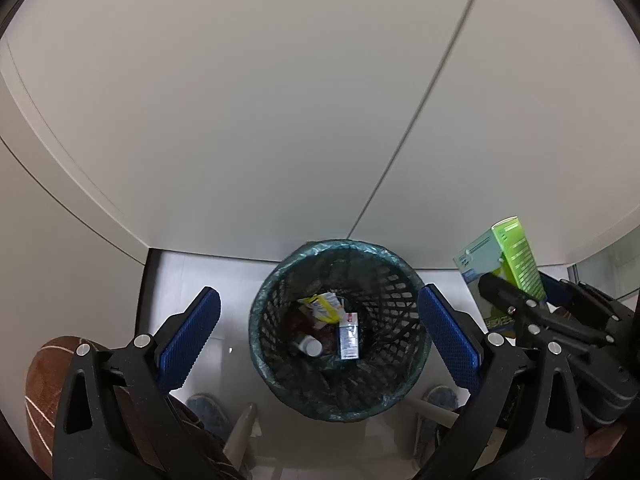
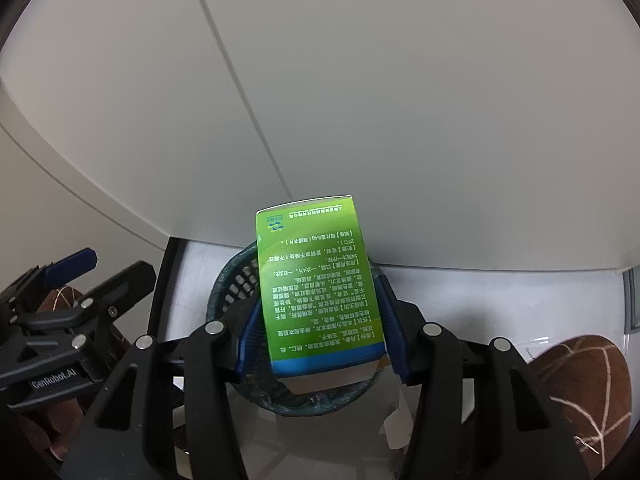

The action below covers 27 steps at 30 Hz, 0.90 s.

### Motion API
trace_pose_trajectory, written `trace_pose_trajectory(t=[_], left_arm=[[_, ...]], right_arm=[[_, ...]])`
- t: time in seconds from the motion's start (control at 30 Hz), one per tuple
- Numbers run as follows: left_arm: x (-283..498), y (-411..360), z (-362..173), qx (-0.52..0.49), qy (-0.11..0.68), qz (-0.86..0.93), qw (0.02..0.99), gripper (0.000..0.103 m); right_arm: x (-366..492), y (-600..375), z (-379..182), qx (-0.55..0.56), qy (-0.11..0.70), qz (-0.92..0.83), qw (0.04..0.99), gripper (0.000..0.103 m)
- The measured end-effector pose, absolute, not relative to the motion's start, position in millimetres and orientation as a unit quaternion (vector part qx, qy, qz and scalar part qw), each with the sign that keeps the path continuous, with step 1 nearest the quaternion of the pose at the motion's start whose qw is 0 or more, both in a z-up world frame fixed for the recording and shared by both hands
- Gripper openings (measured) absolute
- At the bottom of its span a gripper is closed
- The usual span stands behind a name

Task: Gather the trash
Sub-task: 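Open the left tool to drop the bottle while the right tool drops the carton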

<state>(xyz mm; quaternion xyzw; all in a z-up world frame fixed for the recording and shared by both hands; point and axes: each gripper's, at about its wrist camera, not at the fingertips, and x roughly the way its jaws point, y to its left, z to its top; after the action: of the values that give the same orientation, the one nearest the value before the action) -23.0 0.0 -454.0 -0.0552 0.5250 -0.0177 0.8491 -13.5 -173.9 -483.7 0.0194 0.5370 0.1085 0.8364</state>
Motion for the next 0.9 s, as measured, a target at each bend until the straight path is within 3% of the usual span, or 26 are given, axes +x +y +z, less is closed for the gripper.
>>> trace_pose_trajectory(t=[0.67,0.9], left_arm=[[-19,15,-461,-0.082,0.54,0.003,0.838,0.097],[-18,19,-464,-0.088,0.539,0.009,0.838,0.097]], right_arm=[[-7,-152,-506,-0.003,0.572,0.137,0.809,0.053],[-6,-152,-508,-0.008,0.564,0.115,0.818,0.075]])
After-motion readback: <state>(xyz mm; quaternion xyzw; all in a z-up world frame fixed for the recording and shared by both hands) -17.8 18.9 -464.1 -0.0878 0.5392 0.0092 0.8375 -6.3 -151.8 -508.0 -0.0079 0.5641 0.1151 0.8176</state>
